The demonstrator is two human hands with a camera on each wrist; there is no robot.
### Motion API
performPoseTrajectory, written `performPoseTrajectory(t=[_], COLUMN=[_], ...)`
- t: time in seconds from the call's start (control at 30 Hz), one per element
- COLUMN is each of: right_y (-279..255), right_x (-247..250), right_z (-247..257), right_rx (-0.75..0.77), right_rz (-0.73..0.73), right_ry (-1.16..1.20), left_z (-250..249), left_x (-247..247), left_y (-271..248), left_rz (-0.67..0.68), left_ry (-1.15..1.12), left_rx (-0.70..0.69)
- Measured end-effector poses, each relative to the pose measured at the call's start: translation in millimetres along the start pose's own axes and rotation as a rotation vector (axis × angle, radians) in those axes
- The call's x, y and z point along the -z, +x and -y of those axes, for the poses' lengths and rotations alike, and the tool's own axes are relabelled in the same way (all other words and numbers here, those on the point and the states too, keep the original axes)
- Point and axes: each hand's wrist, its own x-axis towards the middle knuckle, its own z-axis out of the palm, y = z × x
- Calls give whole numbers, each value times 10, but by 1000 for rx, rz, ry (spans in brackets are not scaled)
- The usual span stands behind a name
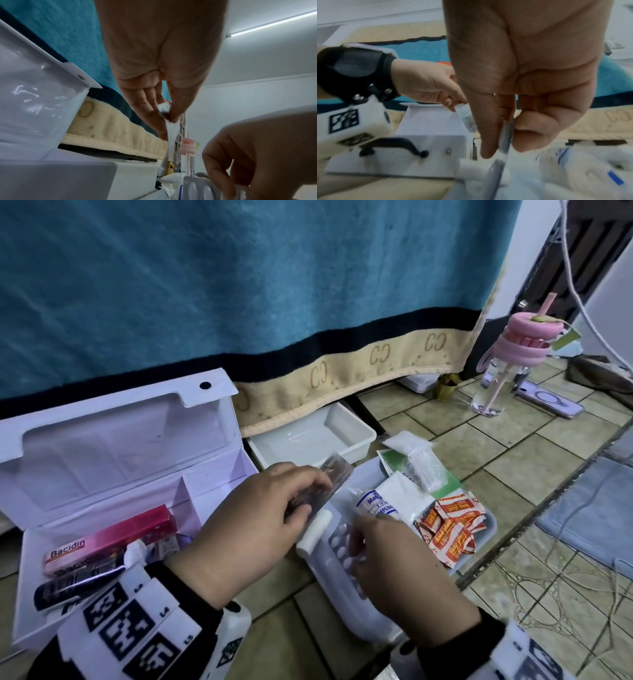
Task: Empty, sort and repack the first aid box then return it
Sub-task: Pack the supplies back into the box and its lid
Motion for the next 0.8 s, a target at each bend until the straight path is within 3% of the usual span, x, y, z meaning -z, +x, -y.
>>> performPoseTrajectory(t=[0.17,0.33,0.5,0.67,0.73,0.8], right_y=[11,141,307,474,554,630], right_x=[333,561,552,415,330,241], right_z=[3,95,336,694,843,1003], right_rx=[-39,-57,56,140,186,224], right_rz=[-45,-111,-134,-82,-61,-37], right_ry=[4,199,216,391,439,479], left_z=[-41,54,169,476,585,689], left_x=[99,283,661,1028,1155,1258], left_y=[-104,-243,-424,-630,-717,-815], left_rz=[-57,-254,-415,-619,-634,-563], left_ry=[-3,72,70,-87,-37,44], left_rx=[26,80,186,343,353,374])
